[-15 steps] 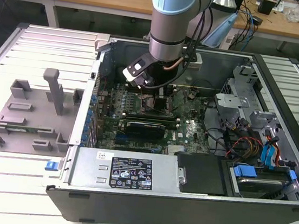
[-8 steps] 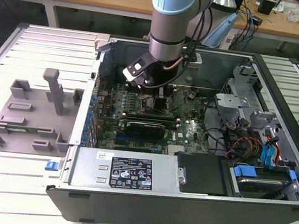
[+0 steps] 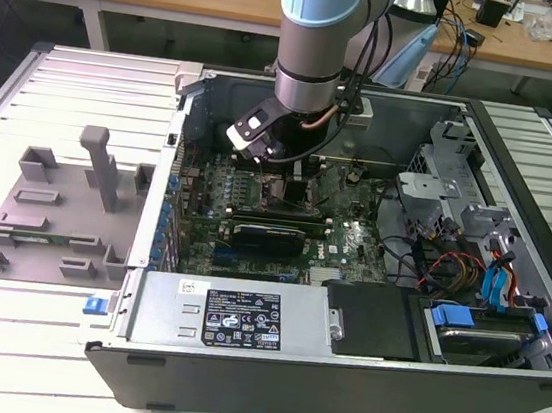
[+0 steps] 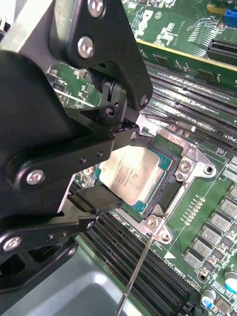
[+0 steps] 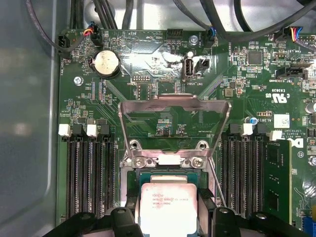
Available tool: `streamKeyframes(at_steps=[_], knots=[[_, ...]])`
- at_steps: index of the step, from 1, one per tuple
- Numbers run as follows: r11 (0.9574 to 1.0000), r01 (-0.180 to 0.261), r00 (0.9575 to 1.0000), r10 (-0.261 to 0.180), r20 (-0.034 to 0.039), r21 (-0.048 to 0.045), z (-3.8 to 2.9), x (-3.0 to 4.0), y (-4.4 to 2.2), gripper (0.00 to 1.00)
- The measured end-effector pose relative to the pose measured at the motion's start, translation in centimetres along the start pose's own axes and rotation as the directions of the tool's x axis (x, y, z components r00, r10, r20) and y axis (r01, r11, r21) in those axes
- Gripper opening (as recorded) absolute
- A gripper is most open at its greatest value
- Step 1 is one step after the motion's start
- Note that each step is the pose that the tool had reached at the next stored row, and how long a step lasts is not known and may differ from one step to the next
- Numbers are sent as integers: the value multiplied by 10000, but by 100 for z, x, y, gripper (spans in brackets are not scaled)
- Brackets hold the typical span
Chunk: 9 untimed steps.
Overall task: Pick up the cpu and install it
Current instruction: 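Place the cpu into insertion slot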
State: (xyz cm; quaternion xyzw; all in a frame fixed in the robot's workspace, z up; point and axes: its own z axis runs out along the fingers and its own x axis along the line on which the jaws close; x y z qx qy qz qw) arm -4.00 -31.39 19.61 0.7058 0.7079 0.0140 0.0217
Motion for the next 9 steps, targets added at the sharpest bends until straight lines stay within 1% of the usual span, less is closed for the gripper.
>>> streamKeyframes(at_steps=[9], knots=[[10000, -1, 10000, 1, -1, -6, 11, 1, 0, 55]])
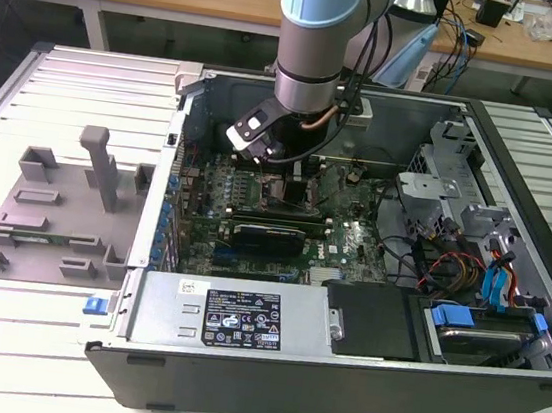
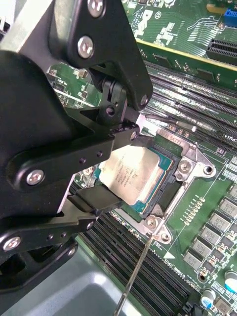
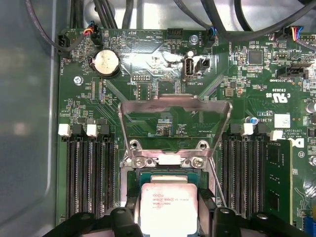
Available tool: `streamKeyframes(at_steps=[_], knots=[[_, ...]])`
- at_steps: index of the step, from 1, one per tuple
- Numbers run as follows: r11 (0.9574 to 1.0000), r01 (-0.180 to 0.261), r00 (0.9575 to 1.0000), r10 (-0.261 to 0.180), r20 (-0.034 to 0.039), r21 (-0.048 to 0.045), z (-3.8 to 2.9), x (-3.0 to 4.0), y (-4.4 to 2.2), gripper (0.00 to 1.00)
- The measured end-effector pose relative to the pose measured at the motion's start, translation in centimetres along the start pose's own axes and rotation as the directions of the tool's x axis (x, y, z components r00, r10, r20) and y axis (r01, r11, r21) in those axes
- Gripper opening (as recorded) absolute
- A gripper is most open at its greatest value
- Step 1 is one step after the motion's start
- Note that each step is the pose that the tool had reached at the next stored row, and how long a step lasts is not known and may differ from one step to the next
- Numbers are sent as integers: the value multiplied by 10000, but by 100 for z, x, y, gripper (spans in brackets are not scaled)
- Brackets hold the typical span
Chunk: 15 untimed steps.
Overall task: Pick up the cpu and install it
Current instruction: 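Place the cpu into insertion slot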
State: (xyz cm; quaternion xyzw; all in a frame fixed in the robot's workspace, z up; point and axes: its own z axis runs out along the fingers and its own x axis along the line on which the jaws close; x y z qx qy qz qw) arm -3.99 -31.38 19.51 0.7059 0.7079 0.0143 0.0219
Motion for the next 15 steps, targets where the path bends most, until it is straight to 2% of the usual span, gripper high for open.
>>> streamKeyframes(at_steps=[1, 2, 9, 12, 15], knots=[[10000, -1, 10000, 1, -11, -2, 3, 2, 0, 55], [10000, -1, 10000, 1, -8, 0, 2, 1, 0, 62], [10000, 0, 10000, 0, -1, 6, -30, 1, 1, 62], [10000, -1, 10000, 1, -4, 4, -75, 1, 3, 62], [10000, -1, 10000, 1, -3, 4, -78, 1, 4, 62]])
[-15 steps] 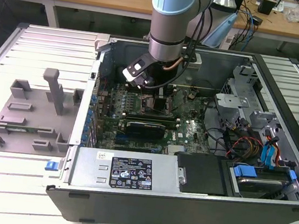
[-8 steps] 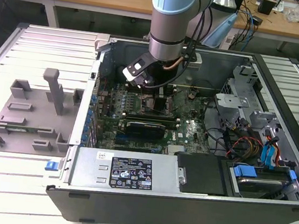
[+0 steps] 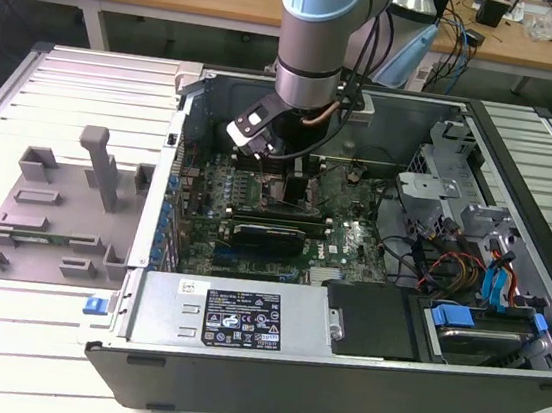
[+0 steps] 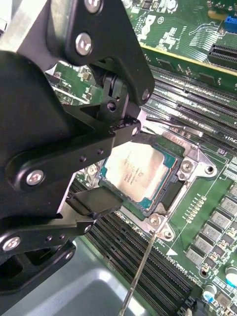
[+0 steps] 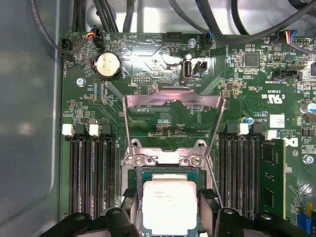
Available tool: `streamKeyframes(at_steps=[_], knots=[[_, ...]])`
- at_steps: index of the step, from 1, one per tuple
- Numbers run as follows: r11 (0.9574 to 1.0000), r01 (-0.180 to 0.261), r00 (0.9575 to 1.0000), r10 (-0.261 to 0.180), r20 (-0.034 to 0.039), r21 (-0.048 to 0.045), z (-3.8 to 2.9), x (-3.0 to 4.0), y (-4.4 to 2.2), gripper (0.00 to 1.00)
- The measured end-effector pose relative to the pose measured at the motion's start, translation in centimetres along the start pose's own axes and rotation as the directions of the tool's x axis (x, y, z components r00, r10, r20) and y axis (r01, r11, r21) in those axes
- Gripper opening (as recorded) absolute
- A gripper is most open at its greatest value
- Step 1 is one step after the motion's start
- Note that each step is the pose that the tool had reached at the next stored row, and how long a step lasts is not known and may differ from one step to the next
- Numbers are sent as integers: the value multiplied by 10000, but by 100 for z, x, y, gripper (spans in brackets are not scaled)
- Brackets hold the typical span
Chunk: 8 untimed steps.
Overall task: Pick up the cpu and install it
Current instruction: 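Place the cpu into insertion slot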
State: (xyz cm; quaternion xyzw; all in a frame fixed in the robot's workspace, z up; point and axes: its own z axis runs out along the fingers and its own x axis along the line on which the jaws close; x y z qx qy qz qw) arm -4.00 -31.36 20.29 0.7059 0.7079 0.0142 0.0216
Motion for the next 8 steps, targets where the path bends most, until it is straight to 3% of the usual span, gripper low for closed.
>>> streamKeyframes(at_steps=[2, 5, 8], knots=[[10000, 0, 10000, 0, 4, 3, -16, -1, 0, 62], [10000, -1, 10000, 1, 1, 1, -115, -2, 5, 62], [10000, 0, 10000, 0, -1, -1, -128, -1, 7, 62]])
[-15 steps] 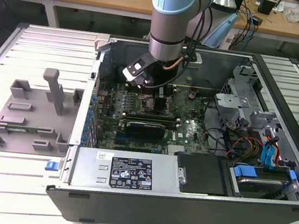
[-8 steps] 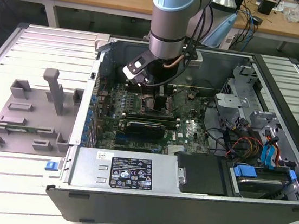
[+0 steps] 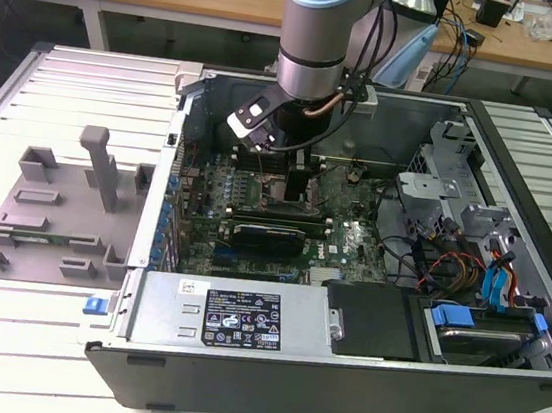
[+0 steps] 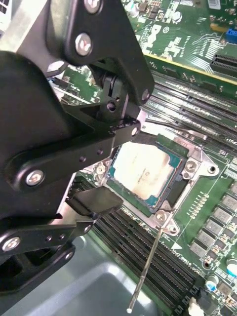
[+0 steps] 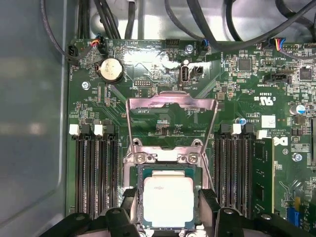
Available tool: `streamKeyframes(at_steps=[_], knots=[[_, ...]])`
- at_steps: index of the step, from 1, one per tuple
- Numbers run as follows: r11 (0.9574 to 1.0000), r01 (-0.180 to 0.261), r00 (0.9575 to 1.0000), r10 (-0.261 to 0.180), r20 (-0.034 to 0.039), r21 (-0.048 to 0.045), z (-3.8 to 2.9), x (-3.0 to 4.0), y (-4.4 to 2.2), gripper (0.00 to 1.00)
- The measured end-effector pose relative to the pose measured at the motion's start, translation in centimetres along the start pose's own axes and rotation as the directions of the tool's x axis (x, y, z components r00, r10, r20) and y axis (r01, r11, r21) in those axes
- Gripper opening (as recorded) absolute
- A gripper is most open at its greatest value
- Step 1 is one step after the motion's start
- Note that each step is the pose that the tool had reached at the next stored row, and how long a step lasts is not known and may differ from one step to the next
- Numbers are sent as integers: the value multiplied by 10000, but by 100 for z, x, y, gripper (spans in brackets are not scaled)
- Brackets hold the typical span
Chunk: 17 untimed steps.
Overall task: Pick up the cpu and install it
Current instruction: 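Place the cpu into insertion slot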
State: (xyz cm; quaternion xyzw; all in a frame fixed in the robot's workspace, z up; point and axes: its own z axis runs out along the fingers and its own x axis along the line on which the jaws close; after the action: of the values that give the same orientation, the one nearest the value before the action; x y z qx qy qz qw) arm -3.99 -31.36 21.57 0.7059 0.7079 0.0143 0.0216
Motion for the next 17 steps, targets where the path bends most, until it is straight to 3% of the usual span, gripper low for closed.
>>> streamKeyframes(at_steps=[5, 6, 8, 9, 14, 17], knots=[[10000, 0, 10000, 0, 1, 1, -3, 0, 0, 60], [10000, 0, 10000, 0, 1, 1, -4, 0, 0, 41], [10000, 0, 10000, 0, 1, 1, -5, 0, 0, 29], [10000, 0, 10000, 0, 1, 1, -6, 0, 0, 11], [10000, 0, 10000, 0, 0, 2, -4, -3, -6, 11], [10000, 0, 10000, 0, -5, 1, 36, -5, -21, 11]])
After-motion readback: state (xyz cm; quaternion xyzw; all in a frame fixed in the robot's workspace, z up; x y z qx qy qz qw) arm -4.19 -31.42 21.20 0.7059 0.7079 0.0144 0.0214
